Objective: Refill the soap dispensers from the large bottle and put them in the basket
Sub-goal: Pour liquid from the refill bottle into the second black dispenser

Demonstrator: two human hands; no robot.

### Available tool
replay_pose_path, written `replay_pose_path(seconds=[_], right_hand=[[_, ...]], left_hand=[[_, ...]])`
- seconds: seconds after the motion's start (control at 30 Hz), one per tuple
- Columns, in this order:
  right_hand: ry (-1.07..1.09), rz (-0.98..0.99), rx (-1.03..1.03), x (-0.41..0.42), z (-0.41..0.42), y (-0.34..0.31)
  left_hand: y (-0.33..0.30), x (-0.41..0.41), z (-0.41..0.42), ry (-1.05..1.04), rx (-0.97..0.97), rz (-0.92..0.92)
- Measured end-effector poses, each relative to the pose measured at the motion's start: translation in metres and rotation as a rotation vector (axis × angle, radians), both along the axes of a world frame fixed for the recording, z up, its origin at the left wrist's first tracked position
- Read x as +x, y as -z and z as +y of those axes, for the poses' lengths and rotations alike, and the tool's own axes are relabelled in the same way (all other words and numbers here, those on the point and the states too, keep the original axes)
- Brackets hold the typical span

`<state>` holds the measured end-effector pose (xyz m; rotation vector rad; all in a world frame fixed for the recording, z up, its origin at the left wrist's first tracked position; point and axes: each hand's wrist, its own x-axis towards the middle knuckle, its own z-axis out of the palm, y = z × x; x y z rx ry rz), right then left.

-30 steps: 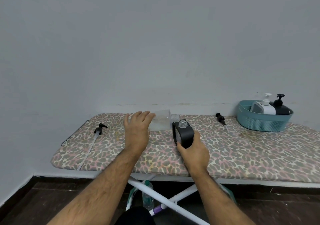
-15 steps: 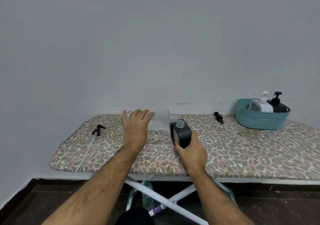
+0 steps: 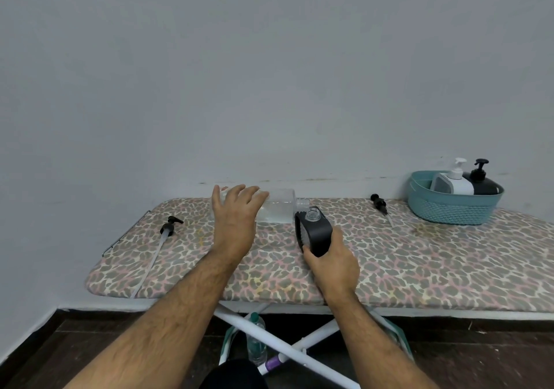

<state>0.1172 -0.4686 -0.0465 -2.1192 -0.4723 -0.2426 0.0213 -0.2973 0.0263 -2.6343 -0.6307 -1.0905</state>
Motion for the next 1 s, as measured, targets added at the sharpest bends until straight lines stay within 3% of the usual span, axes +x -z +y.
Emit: replay_pose_path(seconds=[1.0], right_hand=[[0.002,-0.007,-0.004,-0.001,-0.003,-0.003]], left_hand=[[-0.016,0.002,0.0,0.014,0.05,0.055]])
